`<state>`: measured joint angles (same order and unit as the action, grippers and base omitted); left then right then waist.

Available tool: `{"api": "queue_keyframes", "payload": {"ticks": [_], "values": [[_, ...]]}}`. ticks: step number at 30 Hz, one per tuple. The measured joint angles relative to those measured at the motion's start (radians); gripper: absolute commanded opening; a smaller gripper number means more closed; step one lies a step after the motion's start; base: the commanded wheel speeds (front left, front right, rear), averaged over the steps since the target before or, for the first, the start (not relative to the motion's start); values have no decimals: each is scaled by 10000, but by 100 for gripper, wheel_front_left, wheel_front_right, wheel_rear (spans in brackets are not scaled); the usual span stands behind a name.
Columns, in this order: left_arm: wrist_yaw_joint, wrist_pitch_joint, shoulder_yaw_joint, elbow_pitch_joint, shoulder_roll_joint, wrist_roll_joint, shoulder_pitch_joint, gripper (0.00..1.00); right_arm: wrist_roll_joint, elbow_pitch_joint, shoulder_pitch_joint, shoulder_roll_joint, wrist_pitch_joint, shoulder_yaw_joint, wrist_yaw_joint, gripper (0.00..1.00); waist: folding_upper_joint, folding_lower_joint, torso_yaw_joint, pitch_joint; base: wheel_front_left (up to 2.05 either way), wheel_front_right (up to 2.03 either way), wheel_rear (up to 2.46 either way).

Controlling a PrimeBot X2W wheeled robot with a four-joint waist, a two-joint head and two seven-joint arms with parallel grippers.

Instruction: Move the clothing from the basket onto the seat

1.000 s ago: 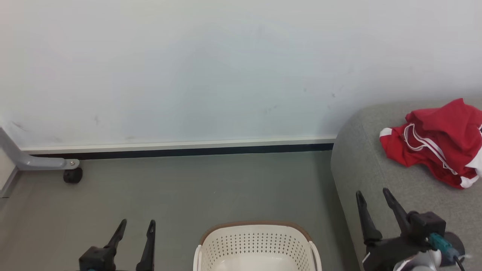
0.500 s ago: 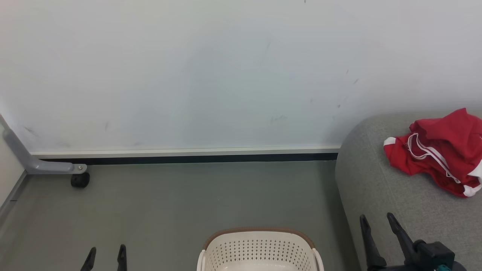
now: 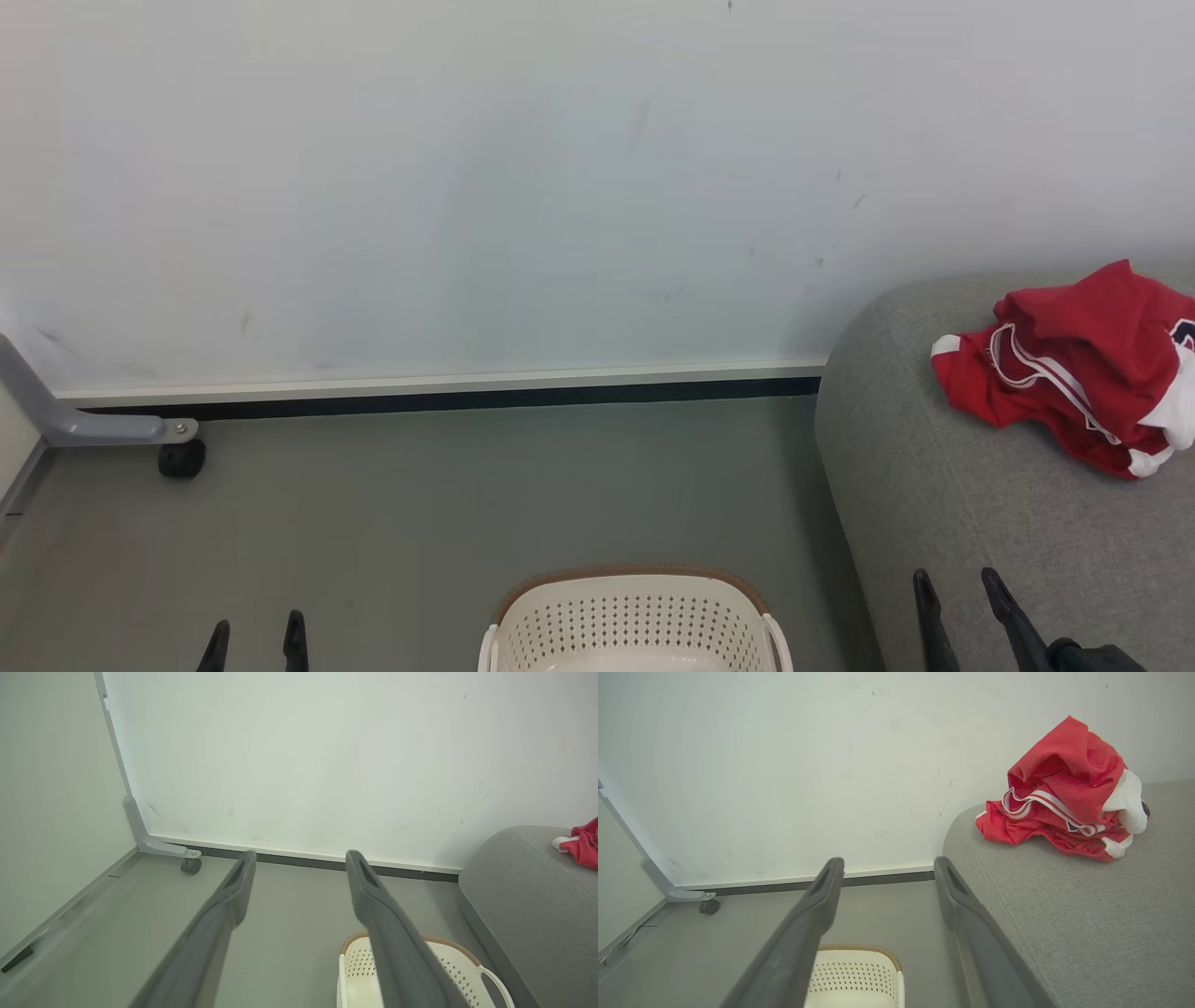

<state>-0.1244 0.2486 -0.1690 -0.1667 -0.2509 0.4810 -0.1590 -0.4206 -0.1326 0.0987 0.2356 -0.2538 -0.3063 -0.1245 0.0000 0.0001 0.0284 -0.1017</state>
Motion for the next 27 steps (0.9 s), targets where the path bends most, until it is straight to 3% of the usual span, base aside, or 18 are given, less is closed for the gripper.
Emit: {"api": "queue_keyframes", "payload": {"ticks": [24, 25, 27], "values": [[0, 4, 21, 391, 94, -602, 51, 100, 345, 247, 239, -347, 4, 756, 0, 100, 0, 0, 187, 124, 0, 0, 0], [8, -4, 0, 293, 119, -600, 13, 0, 343, 148, 246, -378, 19, 731, 2, 0, 0, 0, 185, 124, 0, 0, 0], [10, -6, -54, 75, 222, -598, -112, 0, 341, -63, 352, -470, 61, 685, 2, 0, 0, 0, 187, 125, 0, 0, 0]]}}
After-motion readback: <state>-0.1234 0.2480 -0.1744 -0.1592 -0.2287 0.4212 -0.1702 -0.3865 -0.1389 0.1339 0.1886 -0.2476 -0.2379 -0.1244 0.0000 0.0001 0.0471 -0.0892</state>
